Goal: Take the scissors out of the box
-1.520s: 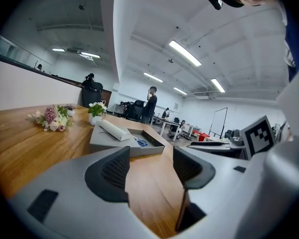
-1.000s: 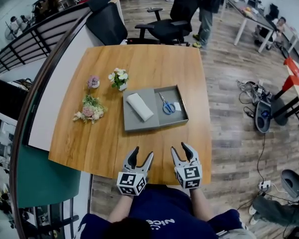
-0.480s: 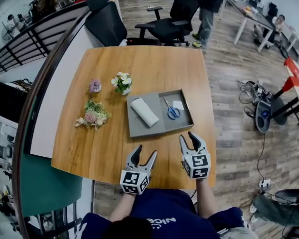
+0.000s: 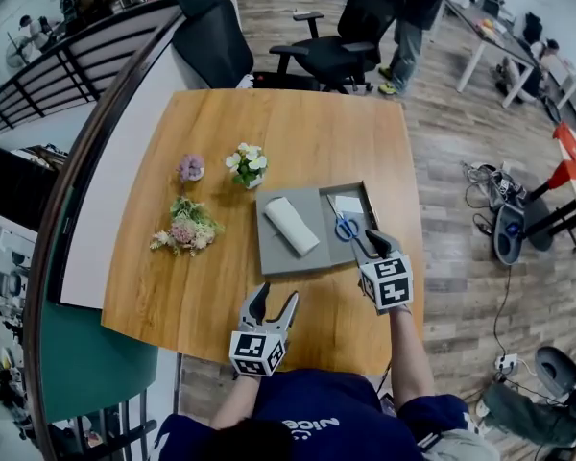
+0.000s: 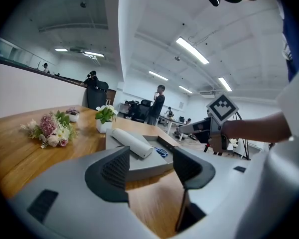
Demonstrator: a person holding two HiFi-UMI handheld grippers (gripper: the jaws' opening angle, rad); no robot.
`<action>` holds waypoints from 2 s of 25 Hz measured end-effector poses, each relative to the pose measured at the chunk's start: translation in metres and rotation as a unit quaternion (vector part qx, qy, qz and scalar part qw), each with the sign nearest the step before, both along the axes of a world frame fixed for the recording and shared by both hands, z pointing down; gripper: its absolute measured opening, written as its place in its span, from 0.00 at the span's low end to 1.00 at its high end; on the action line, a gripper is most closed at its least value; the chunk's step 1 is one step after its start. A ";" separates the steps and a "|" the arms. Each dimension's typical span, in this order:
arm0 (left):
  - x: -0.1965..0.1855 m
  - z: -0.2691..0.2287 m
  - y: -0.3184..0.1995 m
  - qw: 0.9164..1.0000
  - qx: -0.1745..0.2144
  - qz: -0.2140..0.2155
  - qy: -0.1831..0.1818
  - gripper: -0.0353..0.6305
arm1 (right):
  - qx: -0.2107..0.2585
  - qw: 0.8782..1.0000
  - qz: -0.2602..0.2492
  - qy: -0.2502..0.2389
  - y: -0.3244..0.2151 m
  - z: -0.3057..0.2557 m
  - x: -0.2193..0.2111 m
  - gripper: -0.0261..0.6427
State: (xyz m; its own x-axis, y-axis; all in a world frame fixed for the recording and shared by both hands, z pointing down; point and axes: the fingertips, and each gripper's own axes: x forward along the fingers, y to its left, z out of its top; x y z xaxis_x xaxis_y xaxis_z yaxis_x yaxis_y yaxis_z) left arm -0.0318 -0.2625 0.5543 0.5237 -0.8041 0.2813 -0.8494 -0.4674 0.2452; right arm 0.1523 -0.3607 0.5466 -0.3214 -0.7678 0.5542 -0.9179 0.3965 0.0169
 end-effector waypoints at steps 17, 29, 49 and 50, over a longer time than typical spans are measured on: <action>-0.051 0.023 -0.021 0.998 -0.039 -0.036 -0.025 0.46 | -0.151 0.988 -0.029 0.018 -0.072 0.100 -0.004 0.25; -0.068 0.034 -0.025 0.996 -0.059 -0.052 -0.039 0.46 | -0.220 0.975 -0.008 0.023 -0.082 0.147 0.004 0.34; -0.047 0.038 -0.012 0.997 -0.065 -0.024 -0.040 0.41 | -0.180 0.981 0.056 0.041 -0.081 0.145 0.009 0.18; -0.048 0.037 -0.010 0.997 -0.064 -0.025 -0.042 0.40 | -0.168 0.983 0.058 0.038 -0.081 0.141 0.010 0.18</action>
State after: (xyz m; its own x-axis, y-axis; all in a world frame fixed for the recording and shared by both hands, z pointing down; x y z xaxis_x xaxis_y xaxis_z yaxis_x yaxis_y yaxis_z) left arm -0.0799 -0.2729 0.5911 0.4551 -0.7829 0.4242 -0.8904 -0.3942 0.2277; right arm 0.1622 -0.4418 0.6872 -0.1903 -0.5661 0.8021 -0.9584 0.2843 -0.0267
